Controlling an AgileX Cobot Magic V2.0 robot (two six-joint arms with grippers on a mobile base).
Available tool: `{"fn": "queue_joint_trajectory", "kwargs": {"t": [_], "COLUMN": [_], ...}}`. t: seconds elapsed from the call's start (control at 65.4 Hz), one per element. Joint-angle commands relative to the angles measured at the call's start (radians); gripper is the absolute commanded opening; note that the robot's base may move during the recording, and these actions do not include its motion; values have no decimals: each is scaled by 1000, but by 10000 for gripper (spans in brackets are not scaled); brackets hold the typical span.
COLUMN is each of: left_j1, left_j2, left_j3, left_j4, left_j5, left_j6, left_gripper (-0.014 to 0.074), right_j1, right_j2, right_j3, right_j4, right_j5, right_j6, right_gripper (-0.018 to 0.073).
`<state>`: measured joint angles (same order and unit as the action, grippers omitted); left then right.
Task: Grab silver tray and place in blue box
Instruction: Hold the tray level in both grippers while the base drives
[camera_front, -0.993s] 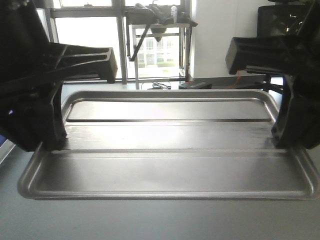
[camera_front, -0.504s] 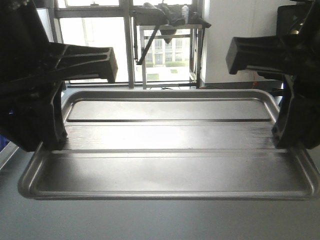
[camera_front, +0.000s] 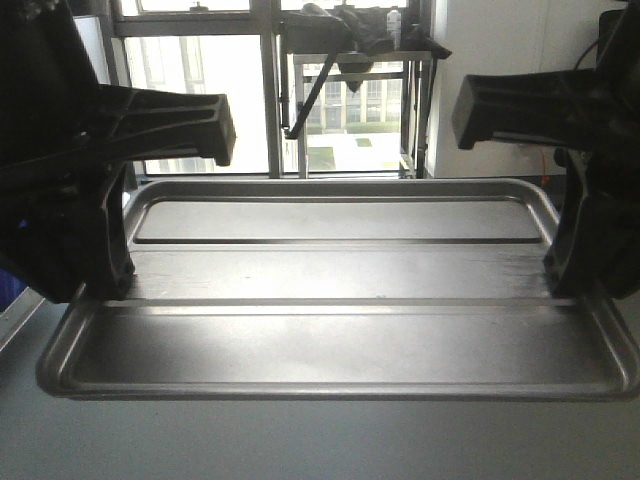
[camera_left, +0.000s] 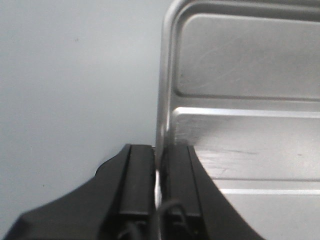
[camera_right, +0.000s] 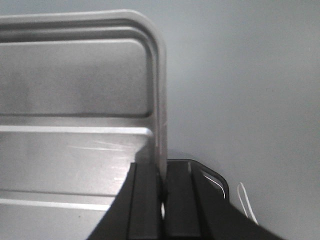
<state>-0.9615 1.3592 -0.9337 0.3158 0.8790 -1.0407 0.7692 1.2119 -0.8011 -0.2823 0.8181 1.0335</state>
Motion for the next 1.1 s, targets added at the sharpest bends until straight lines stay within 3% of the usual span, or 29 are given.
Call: {"fn": "queue_joint_trajectory", "kwargs": {"t": [0.0, 1.085], "left_j1": [-69, -69], "left_j2": [-33, -33], "left_j3": [-24, -24], "left_j4": [33, 35], "left_j5": [9, 9], "left_j6": [-2, -2], "left_gripper": [-6, -6], "right_j1": [-1, -1], "right_j2": [-19, -19], "right_j3": [-23, -23], "right_j4": [-52, -53], "right_j5": [1, 0], "right_j6": [0, 0], "right_gripper": [68, 68]}}
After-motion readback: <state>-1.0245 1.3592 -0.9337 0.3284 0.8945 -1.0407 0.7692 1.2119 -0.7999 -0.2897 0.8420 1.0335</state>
